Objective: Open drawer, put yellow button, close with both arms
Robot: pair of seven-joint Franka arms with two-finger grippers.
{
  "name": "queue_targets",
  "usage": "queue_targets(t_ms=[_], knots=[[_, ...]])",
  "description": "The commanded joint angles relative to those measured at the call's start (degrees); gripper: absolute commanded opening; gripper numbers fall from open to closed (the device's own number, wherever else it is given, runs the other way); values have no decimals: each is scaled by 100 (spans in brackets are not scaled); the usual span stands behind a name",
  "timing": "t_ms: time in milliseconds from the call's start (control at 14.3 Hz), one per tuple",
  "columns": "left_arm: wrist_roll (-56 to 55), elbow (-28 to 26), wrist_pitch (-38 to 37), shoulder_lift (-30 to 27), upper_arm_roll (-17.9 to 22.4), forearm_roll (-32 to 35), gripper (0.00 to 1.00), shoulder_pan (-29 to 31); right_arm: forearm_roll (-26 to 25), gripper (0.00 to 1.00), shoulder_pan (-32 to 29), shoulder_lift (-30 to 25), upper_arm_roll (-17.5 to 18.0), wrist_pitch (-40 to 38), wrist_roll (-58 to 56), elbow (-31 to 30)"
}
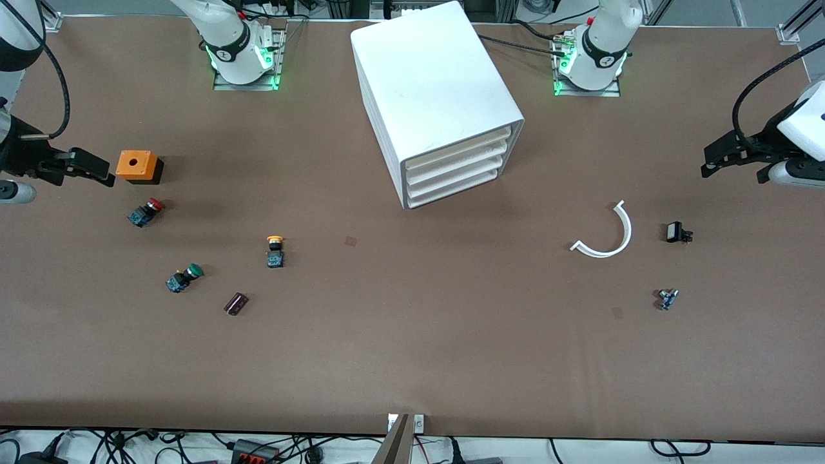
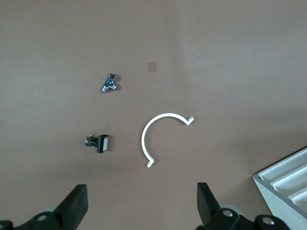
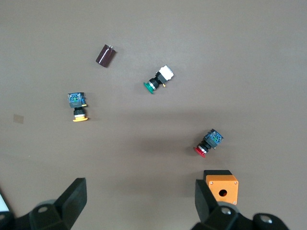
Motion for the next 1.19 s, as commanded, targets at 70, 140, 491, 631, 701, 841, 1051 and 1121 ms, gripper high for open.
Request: queue_targets(t_ms=[70,140,491,631,701,841,1051,1121], knots=[[106,71,-82,-33,-48,-46,100,61,-74,100,-16,-171,34,71,-10,-193],[97,71,-82,-33,-48,-46,100,61,-74,100,-8,-171,34,80,-10,-193],[79,71,-82,-33,-48,-46,100,61,-4,100,19,22,34,106,-54,-166],[70,80,-116,-33,-48,-90,100,61,40,100,36,197,43,124,-72,-158],[105,89,-195,-24,-57,-99,100,26,49,100,88,268,43,141,-72,-158],[149,377,-860,238,-100,-151,100,-53,49,100,273,365,43,202,-72,-140],[150,564,-1504,669,-101,-1360,100,-62,49,100,571,681,43,369,-72,-131],[158,555,-1653,714,-101,-1617,100,-62,49,100,668,778,43,448,-54,-131]])
